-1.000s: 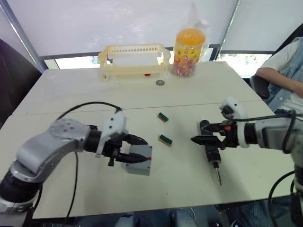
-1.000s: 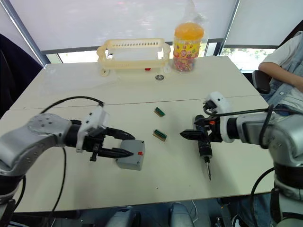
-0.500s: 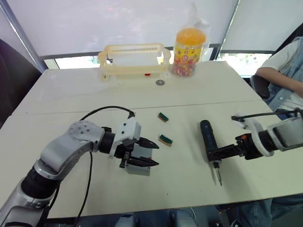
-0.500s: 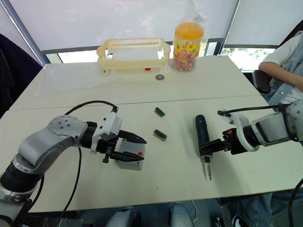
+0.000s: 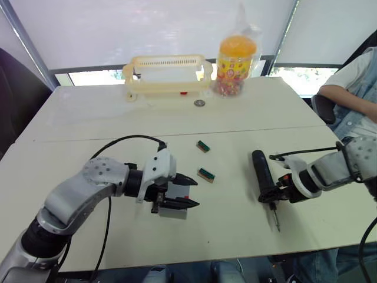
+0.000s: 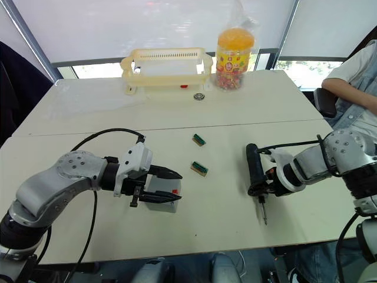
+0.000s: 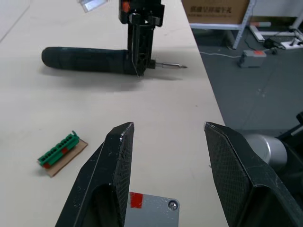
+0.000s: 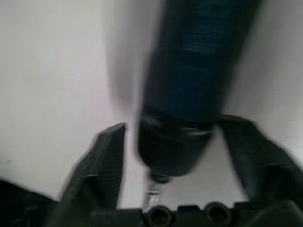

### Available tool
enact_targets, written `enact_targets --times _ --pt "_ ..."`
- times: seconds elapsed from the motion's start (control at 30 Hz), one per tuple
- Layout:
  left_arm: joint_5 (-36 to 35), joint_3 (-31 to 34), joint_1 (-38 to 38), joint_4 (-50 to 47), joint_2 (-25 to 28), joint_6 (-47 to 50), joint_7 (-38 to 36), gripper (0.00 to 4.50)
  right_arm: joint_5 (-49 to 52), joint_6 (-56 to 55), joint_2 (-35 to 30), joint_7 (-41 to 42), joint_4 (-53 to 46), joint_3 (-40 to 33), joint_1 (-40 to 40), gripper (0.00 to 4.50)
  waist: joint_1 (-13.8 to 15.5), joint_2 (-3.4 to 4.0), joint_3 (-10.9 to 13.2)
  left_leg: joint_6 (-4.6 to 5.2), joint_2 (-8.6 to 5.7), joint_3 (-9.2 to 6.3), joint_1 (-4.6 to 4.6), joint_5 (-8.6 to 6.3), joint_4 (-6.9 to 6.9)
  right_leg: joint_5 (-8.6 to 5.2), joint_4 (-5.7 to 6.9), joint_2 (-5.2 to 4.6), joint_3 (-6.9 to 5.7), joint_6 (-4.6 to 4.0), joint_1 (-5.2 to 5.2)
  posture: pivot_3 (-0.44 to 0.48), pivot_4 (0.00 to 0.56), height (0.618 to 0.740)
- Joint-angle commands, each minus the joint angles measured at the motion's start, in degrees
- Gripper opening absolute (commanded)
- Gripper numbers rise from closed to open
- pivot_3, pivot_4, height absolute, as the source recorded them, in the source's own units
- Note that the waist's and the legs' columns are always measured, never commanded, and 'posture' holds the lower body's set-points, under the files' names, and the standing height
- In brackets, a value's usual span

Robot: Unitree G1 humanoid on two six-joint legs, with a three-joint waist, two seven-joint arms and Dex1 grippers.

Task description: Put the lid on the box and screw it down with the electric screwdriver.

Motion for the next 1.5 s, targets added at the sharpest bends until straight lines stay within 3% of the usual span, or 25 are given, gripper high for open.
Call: enact_targets --times 0.03,0.17,0.27,0.33,0.43,0.57,0.63,0.7,0.87,1.2,1.5 --pt "-0.64 1.55 0.70 -1.98 0.30 0.17 0.90 2.41 -2.40 0.31 2.25 -0.46 -0.39 -0.61 1.10 1.79 -0.10 -0.12 -0.07 0.01 0.03 0.00 0.11 -0.01 0.00 0.00 -0.01 0.04 0.01 -0.01 0.10 0.000 0.150 0.740" --pt "-0.49 2.29 1.39 -1.71 1.58 -0.04 0.38 2.41 -3.89 0.31 3.48 0.21 -0.46 -3.84 2.29 1.79 0.02 -0.20 -0.12 0.04 0.08 0.00 0.48 -0.03 -0.02 -0.12 -0.06 0.10 0.01 -0.20 0.45 0.000 0.150 0.740" --pt "-1.05 5.20 2.37 0.16 4.34 0.12 -0.83 2.41 -10.88 -9.83 7.75 5.46 -0.44 -11.63 -1.47 1.79 -0.67 -0.31 -0.14 0.09 0.16 0.06 0.66 -0.06 -0.05 -0.16 -0.06 0.15 0.11 -0.27 0.53 0.000 0.150 0.740" --pt "-1.67 6.98 2.67 1.98 5.75 0.35 -1.84 2.41 -14.42 -16.51 10.35 10.01 -2.16 -16.13 -2.78 1.79 -1.29 0.01 0.05 0.10 0.22 0.10 0.69 -0.06 -0.06 -0.15 -0.04 0.18 0.16 -0.27 0.52 0.000 0.150 0.740" --pt "-2.82 9.24 3.21 5.04 8.05 0.62 -4.14 2.41 -18.05 -27.99 14.59 17.41 -10.52 -23.08 -0.51 1.79 -1.30 0.25 0.16 0.12 0.18 0.21 0.57 -0.07 -0.16 -0.06 0.13 0.20 0.19 -0.08 0.29 0.000 0.150 0.740" --pt "-2.75 10.33 4.76 7.89 10.92 0.83 -6.59 2.41 -17.35 -37.31 20.77 26.85 -28.71 -28.29 6.45 1.79 -0.81 0.25 0.14 0.15 0.48 0.00 -0.30 -0.09 -0.13 -0.06 0.26 0.30 0.05 -0.10 -0.53 0.000 0.150 0.740" --pt "-3.07 10.90 5.85 8.36 11.74 1.24 -7.31 2.41 -22.42 -43.63 24.69 27.48 -36.14 -27.07 9.48 1.79 -0.70 0.21 0.12 0.24 0.53 -0.13 -0.33 -0.16 -0.18 -0.06 0.18 0.31 0.04 -0.10 -0.53 0.000 0.150 0.740" --pt "-2.70 10.35 5.27 7.62 10.75 2.10 -5.05 2.41 -35.37 -55.56 29.85 28.14 -42.03 -21.95 14.88 1.79 -0.40 0.15 0.08 0.27 0.50 -0.06 -0.32 -0.19 -0.17 -0.06 0.15 0.25 0.09 -0.09 -0.53 0.000 0.150 0.740" --pt "1.62 8.50 6.51 7.59 9.03 -1.29 -2.16 2.41 -53.09 -69.67 36.61 33.07 -43.78 -9.86 22.75 1.79 0.38 0.18 0.10 -0.02 0.36 0.03 -0.15 -0.03 -0.02 -0.04 0.12 0.16 0.15 -0.12 -0.35 0.000 0.150 0.740" --pt "8.77 2.36 6.00 9.53 3.41 -7.11 -0.08 2.41 -53.32 -71.18 46.61 33.14 -40.55 -10.95 24.92 1.79 0.25 0.19 0.10 -0.11 0.41 -0.09 -0.12 0.02 -0.05 0.02 0.22 0.22 0.12 -0.23 -0.39 0.000 0.150 0.740" --pt "12.47 -1.33 7.25 11.25 3.92 -9.64 -3.62 2.41 -59.00 -73.82 50.46 34.09 -38.08 -7.23 28.76 1.79 0.08 0.19 0.10 -0.12 0.47 -0.08 -0.11 0.03 -0.10 0.05 0.27 0.34 0.12 -0.29 -0.46 0.000 0.150 0.740"
